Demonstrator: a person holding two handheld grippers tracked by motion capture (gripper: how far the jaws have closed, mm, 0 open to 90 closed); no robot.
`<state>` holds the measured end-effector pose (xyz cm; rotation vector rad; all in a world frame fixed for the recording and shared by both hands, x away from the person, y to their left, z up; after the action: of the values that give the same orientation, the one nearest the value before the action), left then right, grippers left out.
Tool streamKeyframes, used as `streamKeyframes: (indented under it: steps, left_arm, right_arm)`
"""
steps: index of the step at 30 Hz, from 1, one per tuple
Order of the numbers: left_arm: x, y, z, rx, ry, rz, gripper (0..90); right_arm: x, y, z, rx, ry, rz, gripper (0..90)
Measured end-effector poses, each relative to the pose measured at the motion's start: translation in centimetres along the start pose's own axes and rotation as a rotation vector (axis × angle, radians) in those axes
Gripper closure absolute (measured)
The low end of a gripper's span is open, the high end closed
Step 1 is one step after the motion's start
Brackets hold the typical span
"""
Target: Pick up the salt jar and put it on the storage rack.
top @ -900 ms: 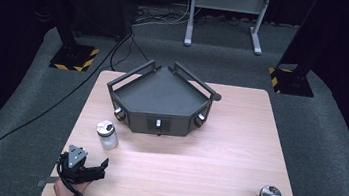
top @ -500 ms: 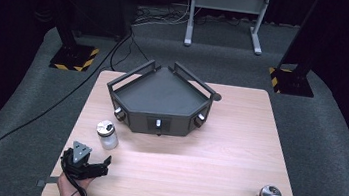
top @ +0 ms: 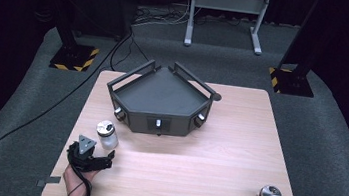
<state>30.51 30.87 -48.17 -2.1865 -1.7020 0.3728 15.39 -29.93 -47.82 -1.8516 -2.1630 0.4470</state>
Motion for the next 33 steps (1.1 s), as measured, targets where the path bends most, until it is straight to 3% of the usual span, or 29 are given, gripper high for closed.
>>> streamKeyframes:
  steps: [13, 17, 27, 31, 33]
  left_arm:
    - [-0.3, 2.8, -1.4, -0.004, 0.033, -0.004, 0.1]
    - [-0.2, 3.5, -1.5, -0.013, 0.044, 0.012, 0.1]
    - [-0.1, 5.2, -2.1, 0.007, 0.033, 0.018, 0.1]
    - [-0.4, 5.7, -2.4, 0.026, 0.025, -0.006, 0.3]
    - [-0.3, 5.8, -2.5, 0.023, 0.015, -0.006, 6.0]
  right_arm:
    - [-0.1, 0.0, -0.2, 0.005, -0.003, 0.002, 0.0]
    - [-0.1, -0.1, -0.2, 0.005, -0.008, 0.004, 0.0]
    - [-0.1, -0.2, -0.2, 0.005, -0.012, 0.004, 0.0]
    - [-0.2, -0.2, -0.2, 0.009, -0.006, 0.005, 0.0]
    - [-0.2, -0.2, -0.2, 0.008, -0.005, 0.006, 0.0]
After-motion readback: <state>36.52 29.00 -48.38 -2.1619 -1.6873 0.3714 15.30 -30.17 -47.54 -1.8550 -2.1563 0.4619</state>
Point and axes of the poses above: each handheld gripper's, and its own axes: y roughly forward along the jaws, z roughly out of its underside, x roughly to its left, the point moved 8 cm from there along y, roughly forward along the jaws, and after that the axes turned 8 degrees about -x, right-handed, at the moved point
